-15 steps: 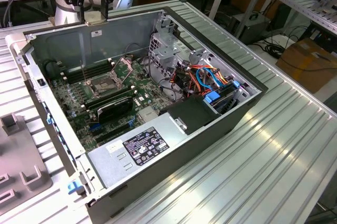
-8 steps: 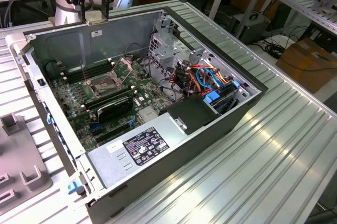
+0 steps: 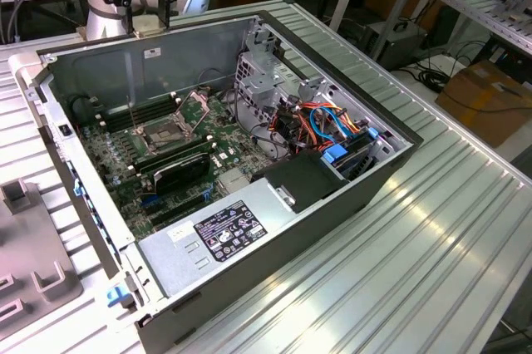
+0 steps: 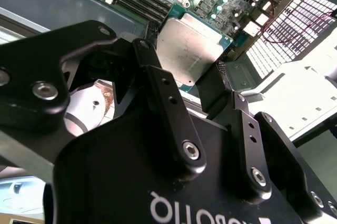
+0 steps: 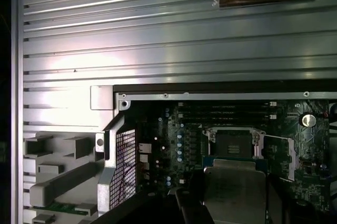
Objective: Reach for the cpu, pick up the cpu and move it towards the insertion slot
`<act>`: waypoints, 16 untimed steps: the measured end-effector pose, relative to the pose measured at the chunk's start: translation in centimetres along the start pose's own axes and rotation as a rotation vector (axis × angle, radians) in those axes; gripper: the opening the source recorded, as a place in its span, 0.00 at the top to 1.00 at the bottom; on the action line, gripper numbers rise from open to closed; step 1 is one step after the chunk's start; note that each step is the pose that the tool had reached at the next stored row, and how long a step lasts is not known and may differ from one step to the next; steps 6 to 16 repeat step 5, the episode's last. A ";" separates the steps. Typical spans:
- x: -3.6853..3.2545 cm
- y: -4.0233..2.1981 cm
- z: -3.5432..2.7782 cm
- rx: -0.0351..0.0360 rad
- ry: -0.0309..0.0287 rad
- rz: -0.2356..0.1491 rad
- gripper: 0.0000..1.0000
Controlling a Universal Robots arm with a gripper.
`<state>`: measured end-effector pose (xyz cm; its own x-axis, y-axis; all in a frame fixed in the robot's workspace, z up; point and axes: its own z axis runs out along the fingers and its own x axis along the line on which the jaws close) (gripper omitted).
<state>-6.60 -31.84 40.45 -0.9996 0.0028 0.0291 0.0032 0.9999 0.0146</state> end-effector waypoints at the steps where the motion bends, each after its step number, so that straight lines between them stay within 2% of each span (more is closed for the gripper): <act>1: 0.00 0.00 0.00 -0.0001 -0.0001 0.000 0.45; 16: 0.00 0.00 0.00 0.0000 0.0000 -0.001 0.45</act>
